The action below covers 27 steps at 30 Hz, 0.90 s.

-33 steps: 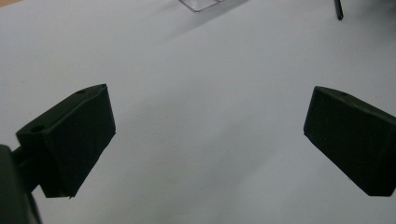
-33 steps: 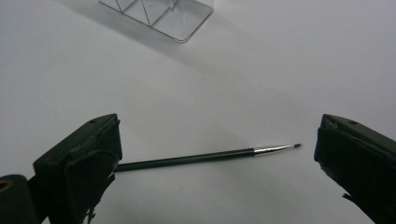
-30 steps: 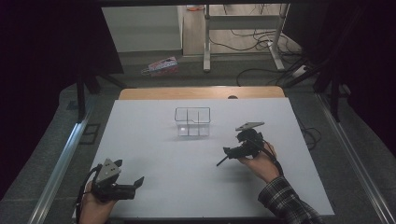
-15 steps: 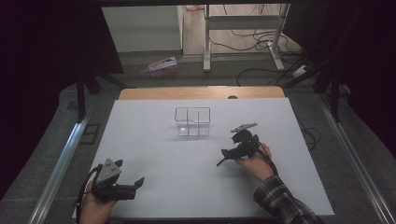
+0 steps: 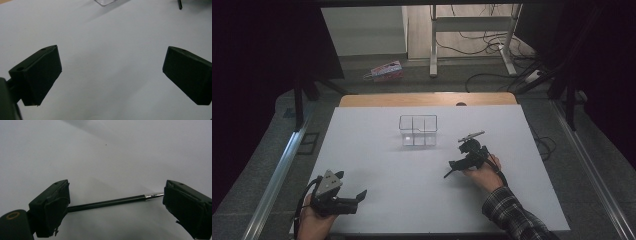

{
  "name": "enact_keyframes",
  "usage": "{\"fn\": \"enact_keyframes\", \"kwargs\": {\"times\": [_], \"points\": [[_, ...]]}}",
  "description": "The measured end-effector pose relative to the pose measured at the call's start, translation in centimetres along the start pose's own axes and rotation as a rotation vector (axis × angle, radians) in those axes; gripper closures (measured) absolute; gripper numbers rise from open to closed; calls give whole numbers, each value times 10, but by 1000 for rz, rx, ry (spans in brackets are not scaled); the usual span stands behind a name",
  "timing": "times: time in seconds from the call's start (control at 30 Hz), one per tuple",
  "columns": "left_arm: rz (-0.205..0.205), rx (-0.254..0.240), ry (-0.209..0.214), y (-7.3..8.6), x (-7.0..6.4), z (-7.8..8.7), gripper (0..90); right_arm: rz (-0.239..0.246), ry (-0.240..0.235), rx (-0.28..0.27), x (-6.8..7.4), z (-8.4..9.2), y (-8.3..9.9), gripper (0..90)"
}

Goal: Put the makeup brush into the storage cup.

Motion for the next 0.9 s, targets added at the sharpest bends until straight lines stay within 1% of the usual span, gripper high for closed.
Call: {"fn": "enact_keyframes", "kwargs": {"times": [0.2,0.33,0.5,0.63,0.73,0.77,0.83,0.9], "points": [[1,0,1,0,0,0,26,6,-1,26,-1,4,-6,80],[0,2,0,0,0,-1,26,19,0,75,-1,6,-10,83],[1,1,0,0,0,-1,26,36,15,136,0,8,-16,90],[0,1,1,0,0,-1,26,34,21,197,2,8,-19,101],[0,1,1,0,0,-1,26,35,35,237,3,7,-20,104],[-1,1,1,0,0,-1,26,40,41,248,2,7,-20,104],[-1,1,1,0,-1,-1,26,28,40,260,4,6,-21,104],[-1,0,2,0,-1,-1,26,26,44,273,4,6,-22,105]]}}
Point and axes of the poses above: each handheld gripper's, and its own axes: z roughly backward along the jaws, y roughly out of its underside, x roughly to its left, the point moved 8 cm from there along -z, roughly forward along the jaws, and after that the axes turned 7 degrees about -z, right-handed, at the moved point
